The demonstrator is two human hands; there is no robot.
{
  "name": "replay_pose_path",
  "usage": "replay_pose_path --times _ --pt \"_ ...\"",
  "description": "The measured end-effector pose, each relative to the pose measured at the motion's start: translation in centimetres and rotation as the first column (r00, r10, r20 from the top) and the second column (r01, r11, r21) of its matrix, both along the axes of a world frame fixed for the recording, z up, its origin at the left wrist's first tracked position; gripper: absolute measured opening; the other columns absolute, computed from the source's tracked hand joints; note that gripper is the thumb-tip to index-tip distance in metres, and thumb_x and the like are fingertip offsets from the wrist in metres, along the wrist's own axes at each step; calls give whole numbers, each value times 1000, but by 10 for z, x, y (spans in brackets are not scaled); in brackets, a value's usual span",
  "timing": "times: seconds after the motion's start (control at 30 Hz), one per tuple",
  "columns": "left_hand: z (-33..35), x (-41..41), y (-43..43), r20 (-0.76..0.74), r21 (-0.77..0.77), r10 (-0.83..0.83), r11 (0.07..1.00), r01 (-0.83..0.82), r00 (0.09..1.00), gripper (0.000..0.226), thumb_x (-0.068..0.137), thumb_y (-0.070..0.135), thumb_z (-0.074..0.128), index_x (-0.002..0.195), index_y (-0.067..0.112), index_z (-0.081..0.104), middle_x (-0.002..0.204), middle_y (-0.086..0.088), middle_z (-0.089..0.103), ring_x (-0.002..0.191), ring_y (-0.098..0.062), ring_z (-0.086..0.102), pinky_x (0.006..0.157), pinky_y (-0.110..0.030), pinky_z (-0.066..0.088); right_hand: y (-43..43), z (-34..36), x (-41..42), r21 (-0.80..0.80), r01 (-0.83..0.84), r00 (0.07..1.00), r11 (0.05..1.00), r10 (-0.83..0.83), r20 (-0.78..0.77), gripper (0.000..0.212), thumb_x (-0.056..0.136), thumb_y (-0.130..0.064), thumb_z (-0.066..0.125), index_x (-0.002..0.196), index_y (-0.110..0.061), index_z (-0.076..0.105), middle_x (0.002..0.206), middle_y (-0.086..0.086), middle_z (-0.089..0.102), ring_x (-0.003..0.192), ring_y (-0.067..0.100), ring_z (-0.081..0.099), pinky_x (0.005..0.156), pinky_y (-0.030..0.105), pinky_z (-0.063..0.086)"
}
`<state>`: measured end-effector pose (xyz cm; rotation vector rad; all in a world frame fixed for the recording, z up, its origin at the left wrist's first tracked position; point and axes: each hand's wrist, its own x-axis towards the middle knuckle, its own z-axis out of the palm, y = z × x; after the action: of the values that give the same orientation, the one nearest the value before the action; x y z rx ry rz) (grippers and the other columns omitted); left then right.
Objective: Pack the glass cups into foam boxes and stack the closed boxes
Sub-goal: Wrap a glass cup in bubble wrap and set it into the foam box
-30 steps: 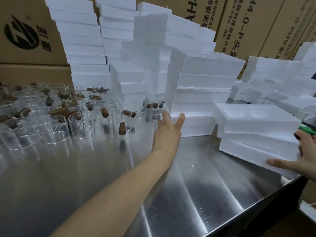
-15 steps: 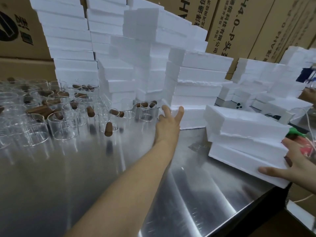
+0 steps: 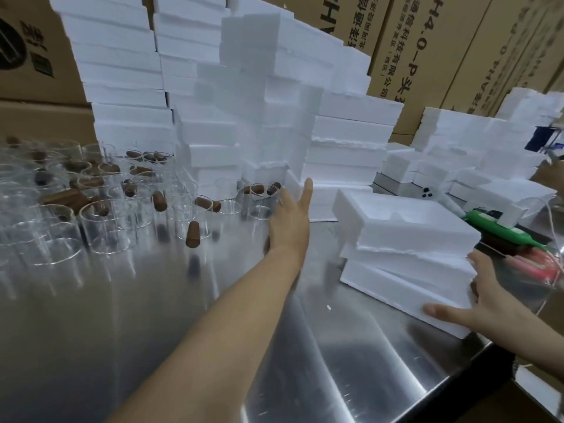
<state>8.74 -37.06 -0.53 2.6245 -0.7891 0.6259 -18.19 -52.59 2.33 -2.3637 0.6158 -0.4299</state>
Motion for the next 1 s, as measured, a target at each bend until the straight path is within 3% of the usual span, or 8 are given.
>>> replay_pose_path --times 0.13,0.27,0.37,0.5,0.63,0.73,0.83,1.0 --pt "2 -32 40 -143 -408 -280 890 202 949 57 94 -6 34 145 17 31 122 -12 52 101 -28 56 74 -35 46 18 2 14 -31 2 1000 1000 -2 -14 122 47 -47 80 147 -27 14 131 -13 27 115 13 35 94 32 34" --pt "1 -74 99 -147 -769 -458 610 190 877 29 104 31 30 126 29 48 110 18 58 99 -7 57 82 -40 52 42 7 26 52 -95 995 994 97 -29 119 47 -44 82 145 -32 14 124 -30 35 104 -3 45 86 12 35" --pt "3 -94 151 -103 -848 -528 490 202 843 48 95 57 25 133 33 44 121 24 55 111 4 53 92 -32 49 70 9 37 66 -239 971 969 240 -10 103 48 -45 83 126 -52 16 111 -51 35 93 -31 43 73 -4 36" --pt "8 -105 214 -90 -874 -643 417 250 760 83 72 84 45 143 44 27 145 21 39 126 4 46 97 -18 46 114 3 65 103 -411 910 906 415 -16 98 58 -45 87 121 -63 13 126 -33 40 102 -27 45 81 0 38" --pt "11 -106 252 -103 -881 -581 430 197 807 86 67 56 74 136 46 23 138 28 37 118 14 48 94 -15 48 138 -5 107 185 -548 831 816 557 3 85 83 -42 72 141 -47 10 117 -45 46 107 -19 49 92 8 38" --pt "12 -99 259 -83 -940 -505 326 100 859 80 63 51 68 130 36 27 123 25 45 104 18 53 77 -8 49 124 0 152 539 -263 925 800 49 378 42 101 -22 45 139 -32 32 107 -7 60 100 6 56 89 23 43" --pt "14 -96 257 -143 -958 -483 288 2 864 80 57 59 61 127 41 27 121 24 45 102 20 49 72 -4 45 72 3 181 627 92 775 774 -450 442 49 99 -29 48 145 -22 31 138 14 43 116 25 52 97 32 38" --pt "8 -91 254 -180 -968 -503 245 -61 845 65 57 60 62 114 57 32 117 30 50 104 11 54 75 -14 50 5 -2 219 749 185 720 636 -607 337 31 99 -41 35 122 -25 48 123 2 48 107 18 46 94 33 34"
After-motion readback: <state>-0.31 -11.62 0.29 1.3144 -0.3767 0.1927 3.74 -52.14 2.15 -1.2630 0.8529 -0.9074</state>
